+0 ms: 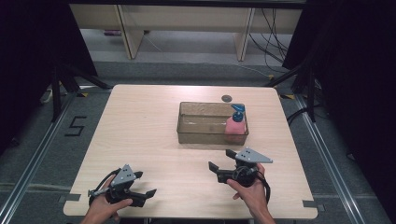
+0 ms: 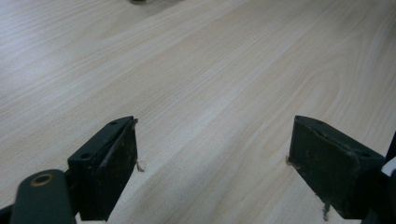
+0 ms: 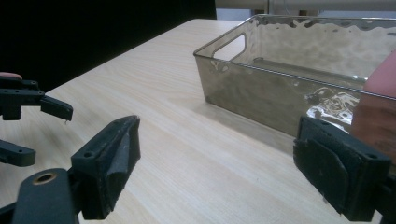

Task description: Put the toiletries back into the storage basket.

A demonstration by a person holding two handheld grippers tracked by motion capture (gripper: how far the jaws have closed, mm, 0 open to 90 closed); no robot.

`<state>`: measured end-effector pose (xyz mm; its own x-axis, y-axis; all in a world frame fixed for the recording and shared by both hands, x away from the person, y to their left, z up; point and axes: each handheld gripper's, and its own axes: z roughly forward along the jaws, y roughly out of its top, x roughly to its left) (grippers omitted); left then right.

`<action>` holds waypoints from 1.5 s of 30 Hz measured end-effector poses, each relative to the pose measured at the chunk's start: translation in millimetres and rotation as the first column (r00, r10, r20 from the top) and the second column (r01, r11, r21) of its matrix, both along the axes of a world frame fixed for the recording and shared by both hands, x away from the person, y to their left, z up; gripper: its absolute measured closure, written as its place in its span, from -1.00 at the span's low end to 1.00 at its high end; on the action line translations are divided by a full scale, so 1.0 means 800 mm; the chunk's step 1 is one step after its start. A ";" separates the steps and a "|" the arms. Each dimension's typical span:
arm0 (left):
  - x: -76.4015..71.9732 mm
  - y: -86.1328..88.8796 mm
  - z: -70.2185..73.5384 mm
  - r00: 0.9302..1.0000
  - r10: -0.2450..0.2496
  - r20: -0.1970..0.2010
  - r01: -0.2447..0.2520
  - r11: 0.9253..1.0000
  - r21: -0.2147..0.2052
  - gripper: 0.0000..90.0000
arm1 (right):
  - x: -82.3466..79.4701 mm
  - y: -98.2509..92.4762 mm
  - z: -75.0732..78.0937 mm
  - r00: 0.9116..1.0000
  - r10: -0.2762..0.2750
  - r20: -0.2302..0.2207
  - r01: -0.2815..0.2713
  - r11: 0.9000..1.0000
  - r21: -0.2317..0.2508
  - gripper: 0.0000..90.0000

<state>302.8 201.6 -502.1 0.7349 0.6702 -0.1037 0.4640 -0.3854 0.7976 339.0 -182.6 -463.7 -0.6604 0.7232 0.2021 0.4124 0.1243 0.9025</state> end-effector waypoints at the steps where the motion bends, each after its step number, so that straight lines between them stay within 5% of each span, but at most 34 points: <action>1: 0.000 0.000 0.000 1.000 -0.003 0.001 0.003 1.000 -0.001 -0.67 | -0.001 -0.001 0.000 1.000 0.008 0.001 -0.008 1.000 -0.004 -0.65; 7: -0.002 0.001 -0.003 1.000 -0.006 0.004 0.006 1.000 -0.014 -0.67 | -0.008 0.001 -0.002 1.000 0.007 0.003 -0.007 1.000 -0.003 -0.65; 8: -0.002 0.002 -0.002 1.000 -0.014 0.007 0.014 1.000 0.002 -0.67 | -0.013 0.002 -0.001 1.000 -0.005 -0.027 0.005 1.000 -0.002 -0.65; 9: -0.001 0.004 -0.001 1.000 -0.024 0.006 0.024 1.000 0.015 -0.67 | -0.012 0.001 -0.002 1.000 0.012 0.009 -0.012 1.000 -0.006 -0.65; 12: -0.001 0.005 0.000 1.000 -0.025 0.005 0.025 0.999 0.021 -0.67 | -0.016 0.002 -0.003 1.000 0.027 -0.005 -0.027 1.000 0.002 -0.66; 15: -0.003 0.002 -0.002 1.000 -0.012 0.005 0.012 1.000 -0.010 -0.67 | -0.019 -0.001 -0.004 1.000 0.029 -0.004 -0.029 1.000 -0.007 -0.66; 35: -0.003 0.000 -0.003 1.000 -0.008 0.005 0.008 1.000 -0.010 -0.67 | -0.044 -0.009 -0.014 0.999 0.031 -0.023 -0.031 0.999 -0.011 -0.65; 36: -0.003 0.000 -0.003 1.000 -0.009 0.005 0.009 1.000 -0.010 -0.67 | -0.048 -0.008 -0.014 0.998 0.035 -0.048 -0.035 0.999 0.007 -0.65; 41: -0.003 0.001 -0.003 1.000 -0.008 0.006 0.008 1.000 -0.010 -0.67 | -0.052 -0.006 -0.019 0.998 0.047 -0.033 -0.048 0.999 -0.024 -0.65; 42: -0.003 0.001 -0.003 1.000 -0.011 0.007 0.011 1.000 -0.003 -0.67 | -0.056 -0.007 -0.018 0.997 0.044 -0.062 -0.046 0.999 -0.026 -0.66; 44: -0.003 0.001 -0.003 1.000 -0.012 0.006 0.012 1.000 -0.003 -0.67 | -0.056 -0.007 -0.019 0.998 0.060 -0.029 -0.060 0.998 -0.026 -0.66; 45: -0.003 0.001 -0.003 1.000 -0.013 0.006 0.013 1.000 -0.002 -0.67 | -0.059 -0.005 -0.019 0.997 0.052 -0.059 -0.054 0.998 -0.017 -0.66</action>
